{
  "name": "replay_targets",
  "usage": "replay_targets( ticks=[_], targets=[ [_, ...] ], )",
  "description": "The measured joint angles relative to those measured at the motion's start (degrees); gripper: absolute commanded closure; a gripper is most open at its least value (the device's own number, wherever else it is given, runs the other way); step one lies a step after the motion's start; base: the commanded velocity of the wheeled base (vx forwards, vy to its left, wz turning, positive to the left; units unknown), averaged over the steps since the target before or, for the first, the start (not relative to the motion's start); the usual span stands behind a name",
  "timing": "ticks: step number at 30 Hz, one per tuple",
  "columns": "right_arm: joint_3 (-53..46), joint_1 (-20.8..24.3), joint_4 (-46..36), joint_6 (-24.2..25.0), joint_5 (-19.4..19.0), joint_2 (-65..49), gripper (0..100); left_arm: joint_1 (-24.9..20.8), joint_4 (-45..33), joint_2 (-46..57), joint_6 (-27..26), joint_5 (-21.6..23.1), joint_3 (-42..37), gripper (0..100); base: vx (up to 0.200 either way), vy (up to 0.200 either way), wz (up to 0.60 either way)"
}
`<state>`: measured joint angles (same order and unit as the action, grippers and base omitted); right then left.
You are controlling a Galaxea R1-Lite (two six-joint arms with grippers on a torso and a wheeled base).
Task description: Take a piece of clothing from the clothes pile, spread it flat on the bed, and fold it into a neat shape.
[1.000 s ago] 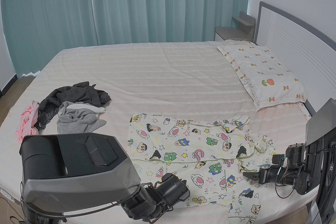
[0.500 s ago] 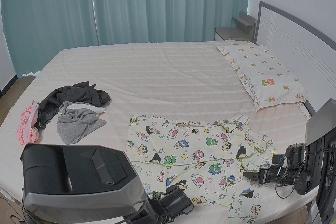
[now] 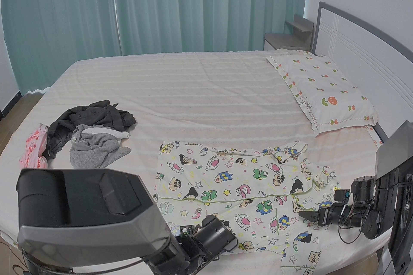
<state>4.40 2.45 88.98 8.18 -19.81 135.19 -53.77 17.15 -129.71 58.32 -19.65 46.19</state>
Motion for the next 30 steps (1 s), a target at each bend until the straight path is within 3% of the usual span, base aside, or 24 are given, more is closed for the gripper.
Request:
replay_targets(
  ticks=[9,10,30],
  targets=[
    [0.06,0.0,0.0,-0.02,0.02,0.0,0,3.41,0.94,1.51,1.49,0.15,-0.02,100,0.0,0.0,0.0],
    [0.06,0.0,0.0,-0.02,0.02,0.0,0,3.64,1.37,1.6,1.51,0.15,-0.02,0,0.0,0.0,0.0],
    [-0.02,0.0,0.0,-0.04,0.05,0.0,0,9.07,1.87,0.29,4.74,-0.16,0.3,0,0.0,0.0,0.0]
  ],
)
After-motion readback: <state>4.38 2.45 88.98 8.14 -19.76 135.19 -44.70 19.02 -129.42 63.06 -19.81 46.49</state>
